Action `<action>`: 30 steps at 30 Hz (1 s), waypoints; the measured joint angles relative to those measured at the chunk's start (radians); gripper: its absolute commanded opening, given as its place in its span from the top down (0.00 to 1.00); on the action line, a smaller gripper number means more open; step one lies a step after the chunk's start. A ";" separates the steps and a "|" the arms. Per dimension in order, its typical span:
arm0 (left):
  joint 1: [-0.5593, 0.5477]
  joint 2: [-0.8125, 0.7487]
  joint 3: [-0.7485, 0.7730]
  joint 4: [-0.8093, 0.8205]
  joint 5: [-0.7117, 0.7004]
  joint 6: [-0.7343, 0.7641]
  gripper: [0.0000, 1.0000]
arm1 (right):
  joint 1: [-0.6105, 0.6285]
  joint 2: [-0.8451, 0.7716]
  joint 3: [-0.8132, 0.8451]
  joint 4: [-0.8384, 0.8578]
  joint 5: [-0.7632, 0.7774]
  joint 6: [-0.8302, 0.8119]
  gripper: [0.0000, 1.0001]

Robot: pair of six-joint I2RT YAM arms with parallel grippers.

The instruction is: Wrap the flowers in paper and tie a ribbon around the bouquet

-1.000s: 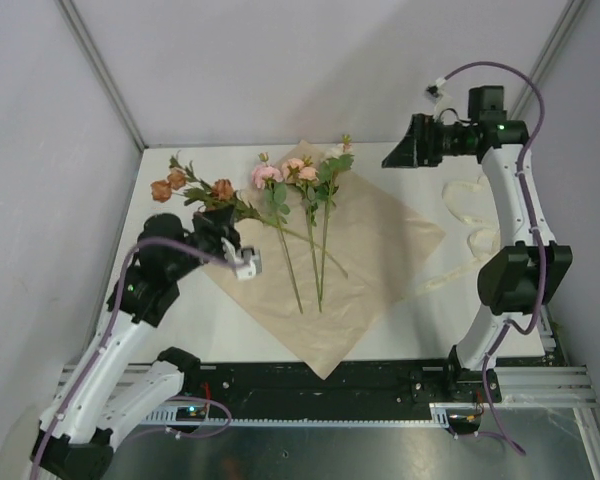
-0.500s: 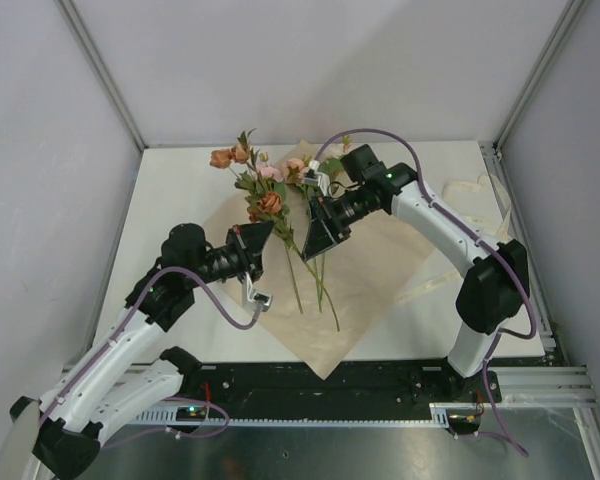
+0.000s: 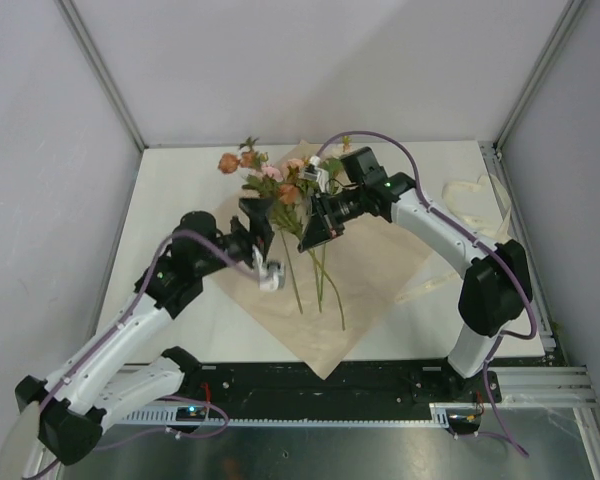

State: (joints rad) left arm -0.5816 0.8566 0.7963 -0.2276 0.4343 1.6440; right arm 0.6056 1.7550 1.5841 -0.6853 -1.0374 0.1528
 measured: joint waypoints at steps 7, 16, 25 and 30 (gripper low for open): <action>0.210 0.268 0.354 -0.010 -0.175 -0.932 0.10 | -0.183 -0.013 -0.159 0.245 0.040 0.207 1.00; 0.400 0.680 0.472 -0.009 -0.133 -1.844 0.23 | -0.309 0.040 -0.163 0.439 0.108 0.327 1.00; 0.423 1.020 0.509 0.031 -0.104 -2.121 0.52 | -0.313 0.089 -0.163 0.454 0.143 0.317 1.00; 0.422 1.184 0.626 0.096 -0.068 -2.186 0.69 | -0.313 0.102 -0.163 0.454 0.144 0.307 1.00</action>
State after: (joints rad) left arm -0.1593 2.0407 1.4223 -0.1318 0.3668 -0.5423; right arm 0.2924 1.8572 1.4212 -0.2314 -0.8932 0.4599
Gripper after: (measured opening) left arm 0.377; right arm 0.035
